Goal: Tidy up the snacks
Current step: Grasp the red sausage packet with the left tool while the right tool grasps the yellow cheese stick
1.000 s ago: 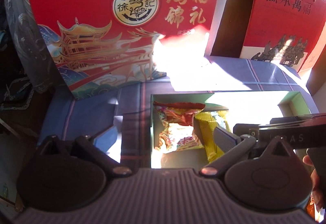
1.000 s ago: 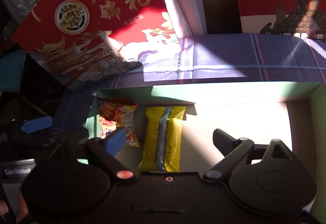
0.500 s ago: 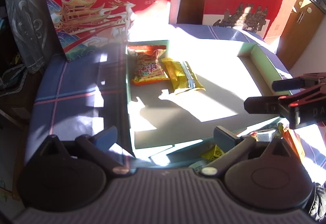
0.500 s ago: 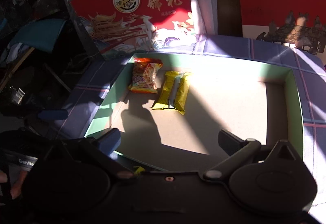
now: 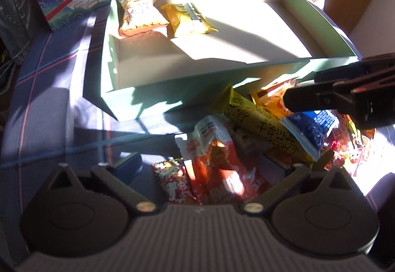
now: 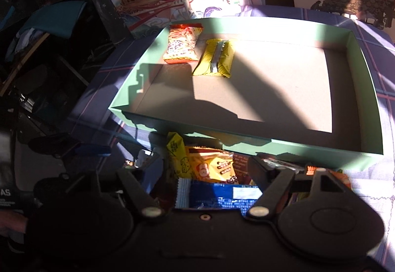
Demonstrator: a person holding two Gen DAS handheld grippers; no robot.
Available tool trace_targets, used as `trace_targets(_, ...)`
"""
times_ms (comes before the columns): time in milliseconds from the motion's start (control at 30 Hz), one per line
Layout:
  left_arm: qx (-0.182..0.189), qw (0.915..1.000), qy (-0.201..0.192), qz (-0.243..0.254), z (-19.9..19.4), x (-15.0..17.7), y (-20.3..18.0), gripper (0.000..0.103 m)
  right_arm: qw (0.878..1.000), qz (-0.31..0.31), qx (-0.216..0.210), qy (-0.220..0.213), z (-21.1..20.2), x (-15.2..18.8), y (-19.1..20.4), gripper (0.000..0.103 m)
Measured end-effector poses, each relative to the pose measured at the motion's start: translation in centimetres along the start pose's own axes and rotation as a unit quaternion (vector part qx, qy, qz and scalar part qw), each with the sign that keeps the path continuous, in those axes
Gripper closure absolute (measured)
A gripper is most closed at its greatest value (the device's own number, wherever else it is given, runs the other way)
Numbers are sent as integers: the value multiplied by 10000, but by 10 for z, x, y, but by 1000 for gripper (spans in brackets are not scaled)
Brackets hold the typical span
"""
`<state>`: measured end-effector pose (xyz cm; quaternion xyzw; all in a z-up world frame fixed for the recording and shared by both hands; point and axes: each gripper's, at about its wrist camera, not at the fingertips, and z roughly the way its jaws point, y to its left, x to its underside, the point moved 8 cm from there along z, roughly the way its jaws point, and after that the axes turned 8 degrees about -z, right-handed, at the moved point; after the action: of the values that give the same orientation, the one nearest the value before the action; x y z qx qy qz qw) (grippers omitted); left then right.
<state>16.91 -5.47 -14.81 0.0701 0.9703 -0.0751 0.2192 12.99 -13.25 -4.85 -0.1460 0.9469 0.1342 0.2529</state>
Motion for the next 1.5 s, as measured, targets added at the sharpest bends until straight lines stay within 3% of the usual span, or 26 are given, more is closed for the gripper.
trace_targets(67, -136, 9999, -6, 35, 4, 4, 5, 6, 10000, -9, -46, 9, 2, 1, 4, 44)
trace_targets(100, -142, 9999, 11, 11, 5, 5, 8, 6, 10000, -49, -78, 19, 3, 1, 8, 60)
trace_targets(133, -106, 9999, 16, -71, 4, 6, 14, 6, 9999, -83, -108, 49, 5, 0, 11, 69)
trace_targets(300, -209, 9994, -42, -256, -1, 10, 41, 6, 9988, -188, -293, 343, 24, 0, 26, 71)
trace_targets(533, -118, 9994, -132, -311, -10, 12, 55, 7, 9958, -94, -265, 876, 43, 30, 30, 68)
trace_targets(700, 266, 9995, -196, -19, -16, 15, 34, 27, 9949, 143, -363, 929, 48, 46, 28, 68)
trace_targets(767, 588, 9982, -82, 77, -16, 18, 21, 48, 9950, 254, -336, 910, 48, 48, 23, 68)
trace_targets(833, 694, 9975, 13, 94, -13, 21, 15, 55, 9954, 295, -334, 847, 46, 49, 21, 73)
trace_targets(933, 560, 9983, 91, -139, -8, 23, 26, 51, 9952, 315, -394, 843, 48, 50, 24, 77)
trace_targets(1033, 331, 9987, 142, -368, -7, 23, 40, 36, 9951, 265, -405, 859, 50, 48, 27, 73)
trace_targets(1167, 318, 9988, 236, -297, -6, 26, 38, 36, 9962, 266, -378, 734, 53, 43, 29, 70)
trace_targets(1200, 348, 9987, 266, -262, -4, 26, 34, 38, 9967, 247, -355, 683, 54, 42, 29, 70)
trace_targets(1233, 372, 9986, 281, -233, -3, 27, 31, 48, 9971, 231, -337, 638, 55, 42, 30, 69)
trace_targets(1333, 422, 9987, 225, -153, -3, 25, 22, 88, 9981, 116, -183, 585, 56, 42, 32, 79)
trace_targets(1500, 274, 9993, 129, -213, -13, 20, 26, 88, 9976, 149, -393, 556, 45, 40, 34, 82)
